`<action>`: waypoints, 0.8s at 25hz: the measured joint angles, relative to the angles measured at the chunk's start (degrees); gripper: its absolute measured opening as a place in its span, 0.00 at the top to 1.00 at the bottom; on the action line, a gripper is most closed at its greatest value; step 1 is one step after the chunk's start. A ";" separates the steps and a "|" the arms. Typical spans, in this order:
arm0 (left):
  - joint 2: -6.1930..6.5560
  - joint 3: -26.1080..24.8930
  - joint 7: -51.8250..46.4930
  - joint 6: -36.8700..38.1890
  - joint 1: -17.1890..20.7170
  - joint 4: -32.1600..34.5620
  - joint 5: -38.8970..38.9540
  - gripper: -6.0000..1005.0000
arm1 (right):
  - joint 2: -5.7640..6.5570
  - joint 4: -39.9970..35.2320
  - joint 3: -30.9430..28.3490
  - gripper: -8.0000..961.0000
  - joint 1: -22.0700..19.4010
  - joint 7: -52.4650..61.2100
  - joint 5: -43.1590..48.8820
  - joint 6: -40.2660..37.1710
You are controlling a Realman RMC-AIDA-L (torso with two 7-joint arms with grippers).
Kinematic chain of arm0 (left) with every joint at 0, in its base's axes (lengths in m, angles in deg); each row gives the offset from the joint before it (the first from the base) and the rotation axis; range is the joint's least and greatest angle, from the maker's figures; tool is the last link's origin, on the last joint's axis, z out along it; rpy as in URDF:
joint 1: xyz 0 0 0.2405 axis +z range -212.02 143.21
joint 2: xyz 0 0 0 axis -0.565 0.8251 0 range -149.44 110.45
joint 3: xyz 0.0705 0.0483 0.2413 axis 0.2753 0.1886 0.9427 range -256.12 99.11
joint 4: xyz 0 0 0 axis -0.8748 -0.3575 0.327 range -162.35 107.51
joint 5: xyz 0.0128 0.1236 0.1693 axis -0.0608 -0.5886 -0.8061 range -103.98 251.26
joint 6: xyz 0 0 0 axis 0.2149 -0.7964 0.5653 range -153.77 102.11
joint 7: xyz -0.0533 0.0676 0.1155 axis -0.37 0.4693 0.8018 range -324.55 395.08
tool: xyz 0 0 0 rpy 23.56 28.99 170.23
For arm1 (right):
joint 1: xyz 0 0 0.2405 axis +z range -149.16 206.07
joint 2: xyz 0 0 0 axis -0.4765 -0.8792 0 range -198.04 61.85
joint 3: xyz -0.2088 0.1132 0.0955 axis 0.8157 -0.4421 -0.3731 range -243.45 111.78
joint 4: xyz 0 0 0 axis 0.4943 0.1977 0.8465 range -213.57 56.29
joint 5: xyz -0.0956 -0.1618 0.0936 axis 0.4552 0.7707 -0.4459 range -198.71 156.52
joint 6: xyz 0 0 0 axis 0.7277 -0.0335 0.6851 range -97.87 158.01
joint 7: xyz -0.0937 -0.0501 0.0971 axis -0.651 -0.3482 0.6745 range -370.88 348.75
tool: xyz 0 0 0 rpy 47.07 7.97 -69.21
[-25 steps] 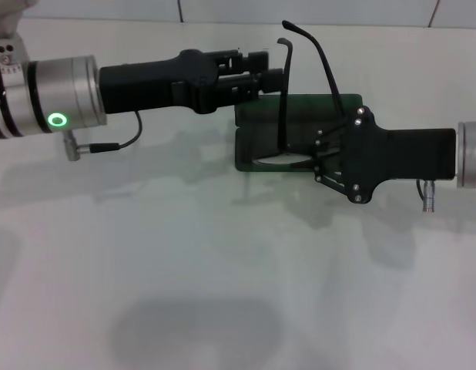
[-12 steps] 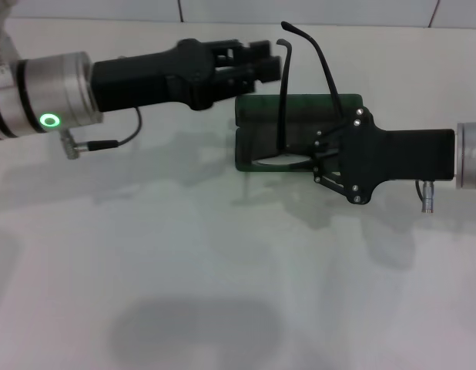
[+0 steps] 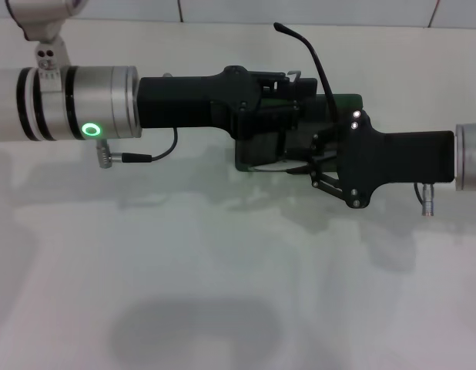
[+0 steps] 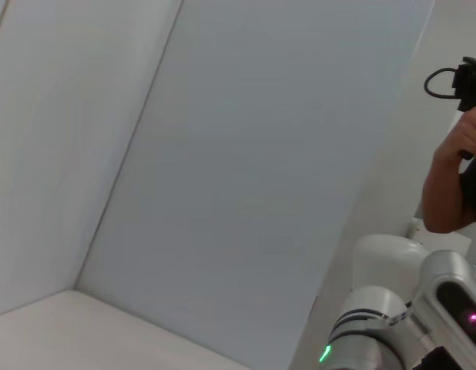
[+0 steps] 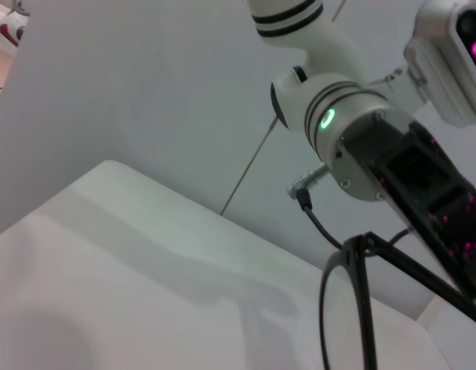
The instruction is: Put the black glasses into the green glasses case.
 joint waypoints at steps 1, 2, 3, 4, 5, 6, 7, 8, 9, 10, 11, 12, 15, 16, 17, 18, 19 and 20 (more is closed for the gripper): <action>0.00 0.00 -0.51 -0.11 -0.01 0.01 -0.04 0.59 | 0.00 -0.01 -0.13 0.85 0.00 -0.22 0.00 -0.14; 0.04 0.00 -1.40 -0.16 -0.08 0.02 -0.19 0.59 | 0.00 -0.01 -0.20 0.85 -0.01 -0.46 0.00 -0.26; 0.11 -0.01 -2.20 -0.17 -0.18 0.02 -0.45 0.59 | 0.00 -0.02 -0.23 0.85 -0.01 -0.73 -0.03 -0.38; 0.22 -0.01 -3.09 -0.18 -0.36 0.02 -0.87 0.59 | 0.00 -0.01 -0.22 0.85 -0.02 -0.89 -0.13 -0.40; 0.36 -0.01 -4.12 -0.19 -0.65 0.06 -1.55 0.59 | 0.01 0.01 -0.23 0.85 -0.02 -1.12 -0.35 -0.43; 0.45 -0.01 -4.82 -0.20 -0.96 0.15 -2.30 0.59 | 0.00 0.04 -0.23 0.85 -0.02 -1.30 -0.50 -0.45; 0.51 -0.01 -5.46 -0.21 -1.22 0.19 -2.91 0.59 | 0.00 0.07 -0.23 0.85 -0.03 -1.53 -0.68 -0.45; 0.55 -0.01 -6.03 -0.21 -1.48 0.22 -3.31 0.59 | 0.00 0.08 -0.23 0.85 -0.04 -1.73 -0.74 -0.46; 0.57 -0.01 -6.42 -0.21 -1.63 0.22 -3.47 0.59 | 0.00 0.09 -0.24 0.85 -0.04 -1.83 -0.75 -0.47; 0.57 -0.01 -6.62 -0.21 -1.71 0.22 -3.43 0.59 | 0.00 0.09 -0.23 0.85 -0.04 -1.97 -0.76 -0.47; 0.57 -0.03 -6.78 -0.10 -1.70 0.24 -2.62 0.59 | 0.00 0.10 -0.21 0.85 -0.04 -2.07 -0.77 -0.47; 0.58 -0.06 -6.77 0.10 -1.64 0.25 -1.74 0.59 | 0.00 0.17 -0.17 0.85 -0.05 -2.32 -0.77 -0.47; 0.63 -0.09 -6.34 1.65 -1.29 0.32 1.19 0.59 | 0.00 0.53 -0.16 0.85 -0.06 -2.77 -0.79 -0.43; 0.68 -0.09 -6.14 2.32 -1.23 0.34 1.70 0.59 | 0.00 0.60 -0.18 0.85 -0.08 -2.81 -0.79 -0.43; 0.71 -0.09 -6.02 2.75 -1.21 0.35 1.91 0.59 | 0.00 0.64 -0.20 0.85 -0.10 -2.83 -0.80 -0.46; 0.75 -0.09 -5.98 2.88 -1.19 0.34 1.96 0.59 | 0.00 0.64 -0.21 0.85 -0.13 -2.95 -0.81 -0.47; 0.79 -0.09 -5.97 2.92 -1.14 0.26 1.99 0.59 | -0.01 0.64 -0.21 0.85 -0.19 -3.12 -0.84 -0.48; 0.79 -0.09 -6.04 2.68 -1.06 0.11 1.95 0.59 | -0.04 0.64 -0.21 0.85 -0.31 -3.40 -1.02 -0.48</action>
